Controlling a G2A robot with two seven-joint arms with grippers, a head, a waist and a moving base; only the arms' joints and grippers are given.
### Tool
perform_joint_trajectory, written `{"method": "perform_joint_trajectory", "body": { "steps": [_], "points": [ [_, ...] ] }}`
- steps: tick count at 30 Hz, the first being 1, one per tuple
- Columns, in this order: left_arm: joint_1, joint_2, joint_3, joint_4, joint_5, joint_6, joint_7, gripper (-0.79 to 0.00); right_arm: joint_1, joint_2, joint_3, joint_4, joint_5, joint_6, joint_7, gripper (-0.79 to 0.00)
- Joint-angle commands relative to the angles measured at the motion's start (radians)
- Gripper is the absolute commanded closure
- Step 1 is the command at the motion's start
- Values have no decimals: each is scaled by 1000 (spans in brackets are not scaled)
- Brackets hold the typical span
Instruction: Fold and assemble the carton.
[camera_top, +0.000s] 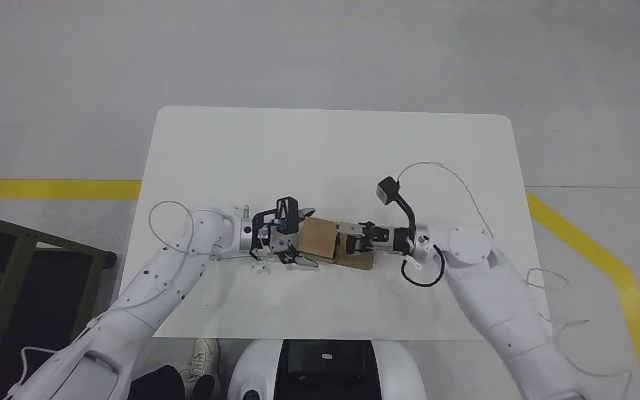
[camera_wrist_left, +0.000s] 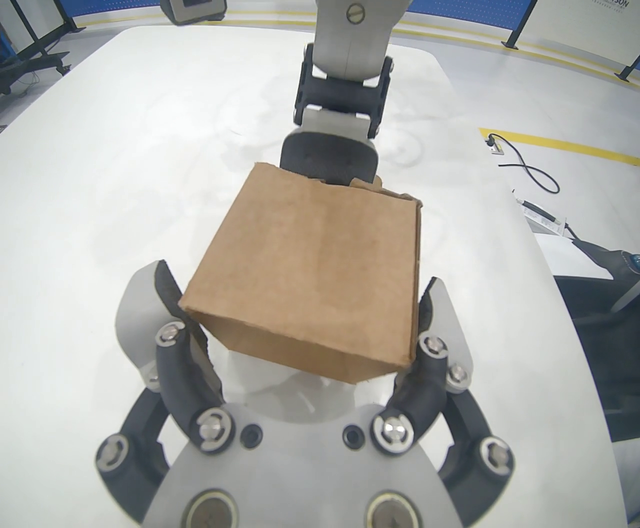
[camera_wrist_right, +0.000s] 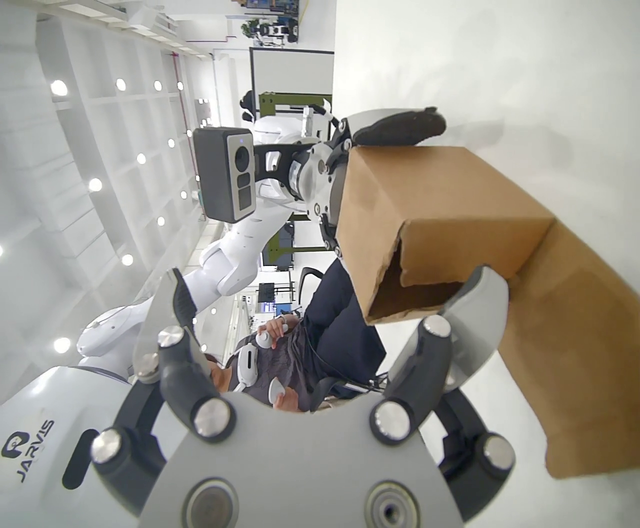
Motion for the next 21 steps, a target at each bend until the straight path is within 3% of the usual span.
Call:
{"method": "perform_joint_trajectory", "body": {
  "steps": [1, 9, 21],
  "points": [
    [1, 0, -1, -1, 0, 0, -1, -785, -23, 15, 37, -71, -46, 60, 11, -785],
    [3, 1, -3, -3, -1, 1, -1, -785, -120, 59, 147, -234, -187, 208, 63, -785],
    [6, 1, -8, -7, 0, 2, -5, -785, -181, 71, 147, -183, -184, 135, 34, -785]
  ]
}}
